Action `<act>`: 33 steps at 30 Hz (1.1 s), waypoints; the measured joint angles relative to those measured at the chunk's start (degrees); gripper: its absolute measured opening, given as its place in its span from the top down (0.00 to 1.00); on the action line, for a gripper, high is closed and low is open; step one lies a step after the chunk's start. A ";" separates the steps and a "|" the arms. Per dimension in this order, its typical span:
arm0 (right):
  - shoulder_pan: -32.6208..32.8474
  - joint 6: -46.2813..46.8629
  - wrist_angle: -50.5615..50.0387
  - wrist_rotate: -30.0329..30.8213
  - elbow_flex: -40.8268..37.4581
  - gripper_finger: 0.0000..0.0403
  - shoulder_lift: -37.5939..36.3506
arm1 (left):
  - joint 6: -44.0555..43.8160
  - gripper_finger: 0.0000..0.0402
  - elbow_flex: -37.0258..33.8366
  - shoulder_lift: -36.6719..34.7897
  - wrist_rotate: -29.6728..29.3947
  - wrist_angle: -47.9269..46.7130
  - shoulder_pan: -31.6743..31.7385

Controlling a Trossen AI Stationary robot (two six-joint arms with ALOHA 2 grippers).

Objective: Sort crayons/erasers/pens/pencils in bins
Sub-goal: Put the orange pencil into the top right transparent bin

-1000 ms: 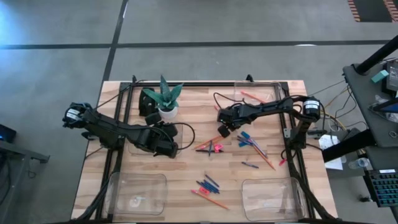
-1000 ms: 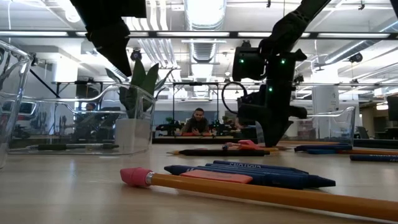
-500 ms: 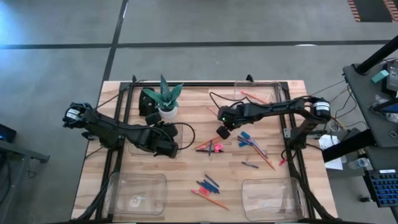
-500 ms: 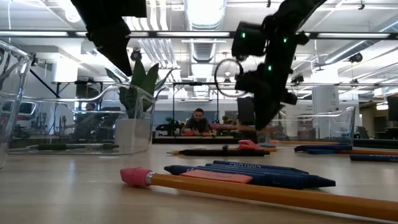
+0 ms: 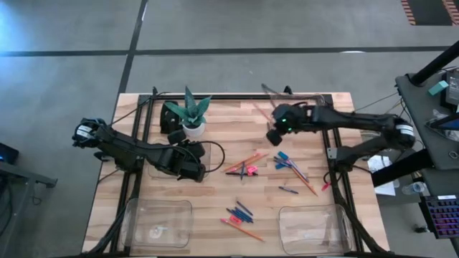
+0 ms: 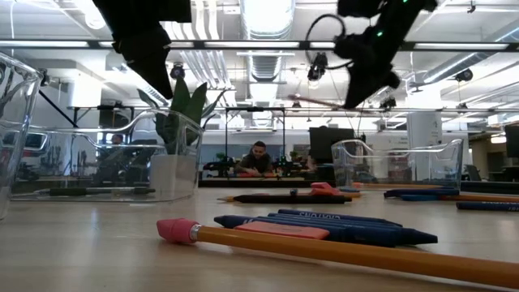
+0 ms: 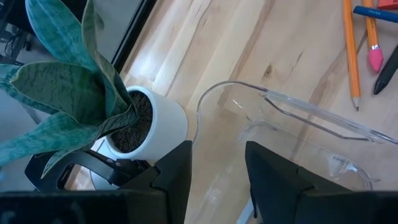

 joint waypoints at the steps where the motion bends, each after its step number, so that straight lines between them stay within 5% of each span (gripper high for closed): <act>1: -0.94 -0.06 -1.91 0.92 0.00 0.97 -1.22 | -0.50 0.66 0.00 0.00 0.00 0.00 0.00; 9: -11.53 -4.15 -15.52 2.84 0.00 0.97 -6.66 | -1.14 0.66 0.02 0.00 0.00 0.12 -0.01; 18: -22.46 -26.90 -21.72 2.52 0.00 0.97 -1.88 | -1.17 0.66 0.04 0.00 -0.02 1.94 -0.01; 24: -25.52 -38.49 -21.32 1.99 0.00 0.97 2.54 | -1.15 0.66 0.04 0.00 -0.02 1.98 -0.01; 33: -26.85 -42.89 -20.00 1.95 -0.02 0.97 10.07 | -1.10 0.66 0.02 0.00 -0.02 1.96 0.00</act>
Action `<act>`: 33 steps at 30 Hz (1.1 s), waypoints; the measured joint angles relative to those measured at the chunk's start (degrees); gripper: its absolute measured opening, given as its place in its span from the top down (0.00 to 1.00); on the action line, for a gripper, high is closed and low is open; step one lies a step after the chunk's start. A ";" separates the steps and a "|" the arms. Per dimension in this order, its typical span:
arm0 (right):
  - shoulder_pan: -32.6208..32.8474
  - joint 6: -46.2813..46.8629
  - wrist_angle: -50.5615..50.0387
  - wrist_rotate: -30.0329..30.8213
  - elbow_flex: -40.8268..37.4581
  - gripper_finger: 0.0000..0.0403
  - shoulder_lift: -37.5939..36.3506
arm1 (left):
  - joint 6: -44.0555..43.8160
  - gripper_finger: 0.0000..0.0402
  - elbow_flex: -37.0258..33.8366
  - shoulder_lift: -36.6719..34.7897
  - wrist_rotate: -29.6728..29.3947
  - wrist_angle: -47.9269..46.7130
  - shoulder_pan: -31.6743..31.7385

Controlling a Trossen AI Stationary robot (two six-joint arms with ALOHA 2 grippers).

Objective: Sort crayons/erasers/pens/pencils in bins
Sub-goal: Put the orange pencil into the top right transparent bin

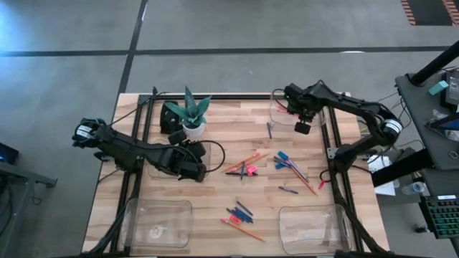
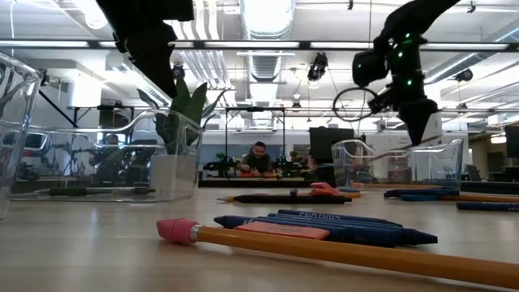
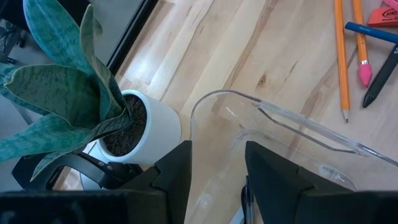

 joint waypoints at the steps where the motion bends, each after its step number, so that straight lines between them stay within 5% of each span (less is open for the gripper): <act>1: 0.00 -0.40 0.58 0.00 0.00 0.97 0.79 | 0.00 0.66 -0.02 0.00 0.00 0.00 -0.01; 14: -0.28 -6.65 4.05 0.06 0.00 0.97 8.51 | 0.00 0.66 -0.07 0.00 0.02 0.02 -0.01; 33: -3.76 -6.96 11.59 0.24 -0.02 0.89 8.69 | 0.00 0.66 -0.09 0.00 0.04 0.02 0.00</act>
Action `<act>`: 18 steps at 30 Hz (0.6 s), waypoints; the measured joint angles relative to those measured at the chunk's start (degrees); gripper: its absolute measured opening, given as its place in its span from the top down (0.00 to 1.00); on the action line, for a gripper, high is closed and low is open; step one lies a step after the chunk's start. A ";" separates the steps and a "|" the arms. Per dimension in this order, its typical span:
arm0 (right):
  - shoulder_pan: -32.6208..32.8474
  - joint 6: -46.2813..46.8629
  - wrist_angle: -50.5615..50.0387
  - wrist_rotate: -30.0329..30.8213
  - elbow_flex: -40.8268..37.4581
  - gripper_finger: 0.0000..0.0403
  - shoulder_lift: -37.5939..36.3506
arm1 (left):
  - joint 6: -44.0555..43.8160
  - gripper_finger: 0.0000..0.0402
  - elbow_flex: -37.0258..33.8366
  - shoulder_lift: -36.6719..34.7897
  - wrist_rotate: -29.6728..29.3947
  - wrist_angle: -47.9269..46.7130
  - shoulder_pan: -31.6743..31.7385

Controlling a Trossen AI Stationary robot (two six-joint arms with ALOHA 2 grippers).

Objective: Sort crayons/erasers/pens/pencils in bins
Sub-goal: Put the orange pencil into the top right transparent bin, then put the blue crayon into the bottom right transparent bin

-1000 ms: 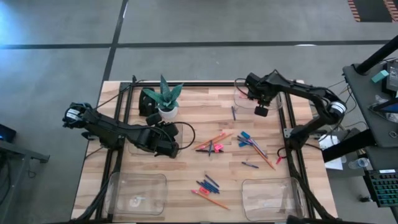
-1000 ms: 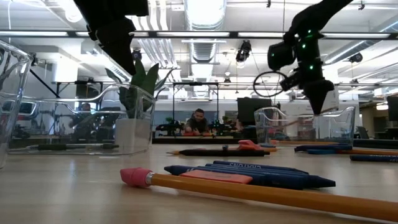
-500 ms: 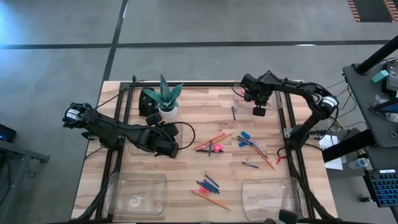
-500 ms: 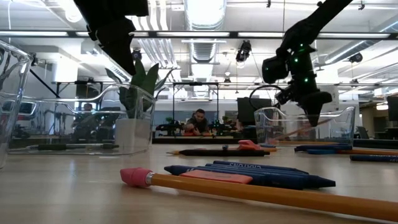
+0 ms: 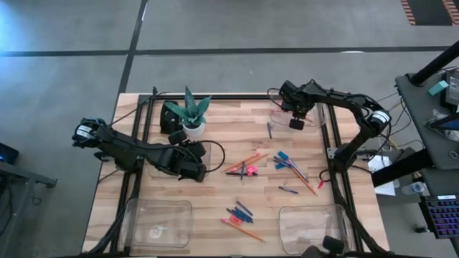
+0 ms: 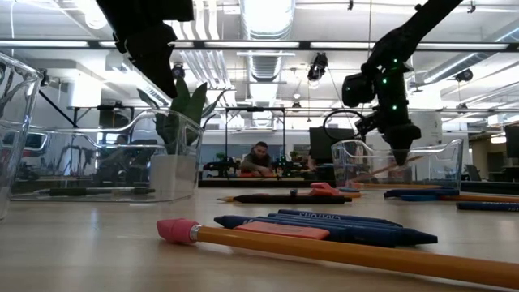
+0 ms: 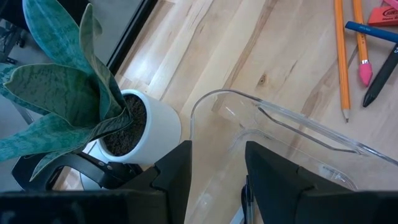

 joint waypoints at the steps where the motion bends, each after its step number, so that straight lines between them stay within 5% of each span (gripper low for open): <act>1: 0.00 0.02 0.04 0.01 0.00 0.88 0.00 | 0.00 0.66 0.00 0.00 0.01 0.00 0.00; 18: 0.15 11.05 -2.51 0.09 4.86 0.87 -1.05 | 0.07 0.66 0.00 0.00 0.05 -0.02 0.01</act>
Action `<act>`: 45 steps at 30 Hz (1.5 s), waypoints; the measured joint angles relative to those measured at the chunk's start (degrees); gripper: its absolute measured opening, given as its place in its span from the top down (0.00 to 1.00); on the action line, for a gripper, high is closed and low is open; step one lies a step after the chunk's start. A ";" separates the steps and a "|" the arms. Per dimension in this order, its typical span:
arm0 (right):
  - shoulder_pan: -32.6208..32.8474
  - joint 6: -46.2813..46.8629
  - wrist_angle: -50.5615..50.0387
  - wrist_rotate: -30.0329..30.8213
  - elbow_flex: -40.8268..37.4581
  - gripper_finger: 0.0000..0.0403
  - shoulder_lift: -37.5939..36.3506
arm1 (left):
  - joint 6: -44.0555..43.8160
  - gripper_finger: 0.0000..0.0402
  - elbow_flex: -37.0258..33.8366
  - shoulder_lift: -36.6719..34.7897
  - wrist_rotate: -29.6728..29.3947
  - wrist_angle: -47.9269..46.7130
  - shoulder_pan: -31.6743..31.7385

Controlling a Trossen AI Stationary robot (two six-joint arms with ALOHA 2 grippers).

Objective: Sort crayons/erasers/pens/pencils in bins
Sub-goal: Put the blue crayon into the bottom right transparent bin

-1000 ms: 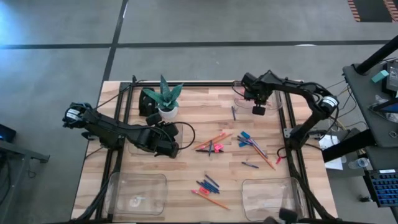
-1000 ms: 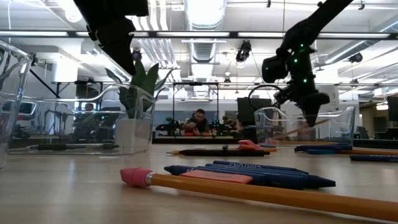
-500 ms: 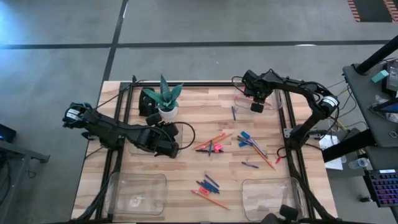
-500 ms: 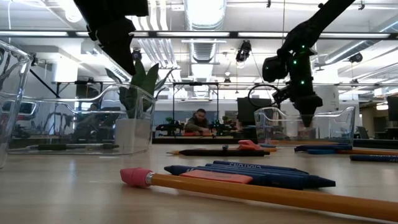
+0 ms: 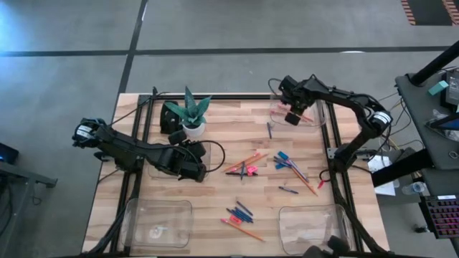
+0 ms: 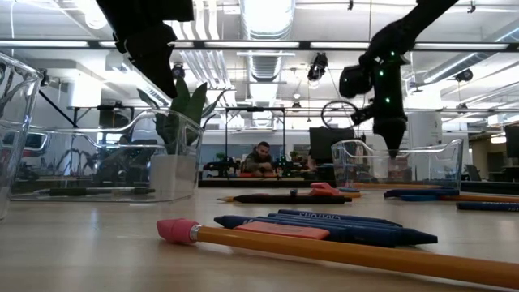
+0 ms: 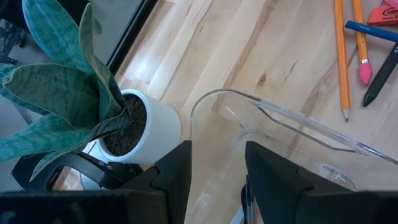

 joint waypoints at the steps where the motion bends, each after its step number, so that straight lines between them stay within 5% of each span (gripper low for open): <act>1: 0.00 2.02 -0.40 0.02 0.86 0.87 -0.39 | 0.00 0.66 0.00 0.00 0.01 -0.02 -0.01; 9: 5.18 14.74 -0.01 -0.23 4.19 0.87 -5.04 | -0.10 0.66 0.01 0.00 0.00 0.06 0.01; 23: 31.24 34.02 7.61 -0.44 -0.97 0.87 -7.02 | -1.48 0.66 0.02 0.00 -0.02 0.96 0.01; 32: 37.35 38.38 8.20 -10.36 -2.54 0.87 -2.43 | -1.44 0.66 0.02 0.00 -0.02 0.46 0.00; 38: 37.22 55.15 8.18 2.91 -4.41 0.87 -0.26 | -1.44 0.66 0.02 0.00 -0.02 0.48 -0.01; 45: 36.85 60.49 15.05 4.40 -8.12 0.87 2.09 | 0.32 0.66 0.00 0.00 -0.06 0.42 -0.01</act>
